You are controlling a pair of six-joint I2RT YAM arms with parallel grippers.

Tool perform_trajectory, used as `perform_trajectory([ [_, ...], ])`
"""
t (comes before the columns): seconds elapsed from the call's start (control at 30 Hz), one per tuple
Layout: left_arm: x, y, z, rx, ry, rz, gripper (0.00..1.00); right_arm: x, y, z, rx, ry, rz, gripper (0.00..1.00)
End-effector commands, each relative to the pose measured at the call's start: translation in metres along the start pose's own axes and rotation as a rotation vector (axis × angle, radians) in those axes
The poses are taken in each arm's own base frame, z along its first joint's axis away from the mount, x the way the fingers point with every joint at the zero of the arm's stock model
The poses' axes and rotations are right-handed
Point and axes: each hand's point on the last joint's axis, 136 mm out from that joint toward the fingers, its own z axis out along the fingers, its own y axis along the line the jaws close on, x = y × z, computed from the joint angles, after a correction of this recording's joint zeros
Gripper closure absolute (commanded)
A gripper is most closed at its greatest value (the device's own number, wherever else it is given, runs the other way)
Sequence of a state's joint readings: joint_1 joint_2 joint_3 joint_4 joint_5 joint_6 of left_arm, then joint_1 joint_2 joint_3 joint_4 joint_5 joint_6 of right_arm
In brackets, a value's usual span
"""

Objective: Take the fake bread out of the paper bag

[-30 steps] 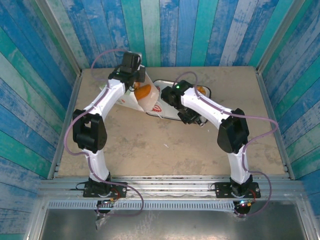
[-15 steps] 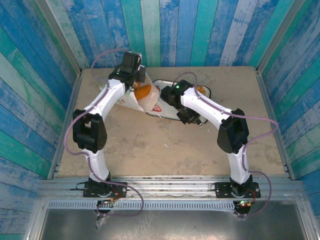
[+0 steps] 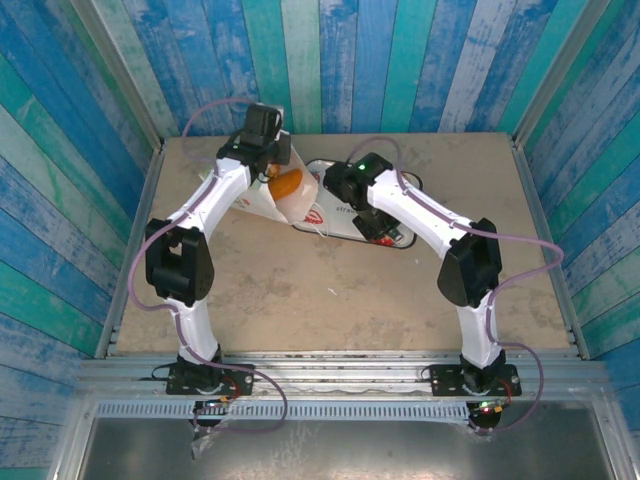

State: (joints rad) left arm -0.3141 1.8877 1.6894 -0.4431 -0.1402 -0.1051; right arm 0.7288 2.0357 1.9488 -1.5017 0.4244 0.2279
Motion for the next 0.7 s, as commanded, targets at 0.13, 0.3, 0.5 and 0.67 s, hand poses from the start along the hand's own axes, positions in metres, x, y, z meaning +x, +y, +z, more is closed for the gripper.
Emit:
perform_trajectory([
  [0.13,-0.036,0.005,-0.035,-0.006,-0.091,-0.019,1.0,0.005,-0.012,-0.006,-0.021,-0.017,0.022,0.63],
  [0.3,-0.035,0.005,-0.035,-0.007,-0.089,-0.017,0.99,0.008,-0.009,0.0,-0.054,-0.007,0.028,0.62],
  [0.5,-0.036,0.006,-0.036,-0.009,-0.092,-0.016,0.99,0.007,-0.014,-0.009,-0.073,-0.039,0.053,0.63],
  [0.67,-0.039,0.007,-0.039,-0.015,-0.097,-0.016,0.99,0.005,-0.016,-0.031,-0.128,-0.099,0.076,0.67],
])
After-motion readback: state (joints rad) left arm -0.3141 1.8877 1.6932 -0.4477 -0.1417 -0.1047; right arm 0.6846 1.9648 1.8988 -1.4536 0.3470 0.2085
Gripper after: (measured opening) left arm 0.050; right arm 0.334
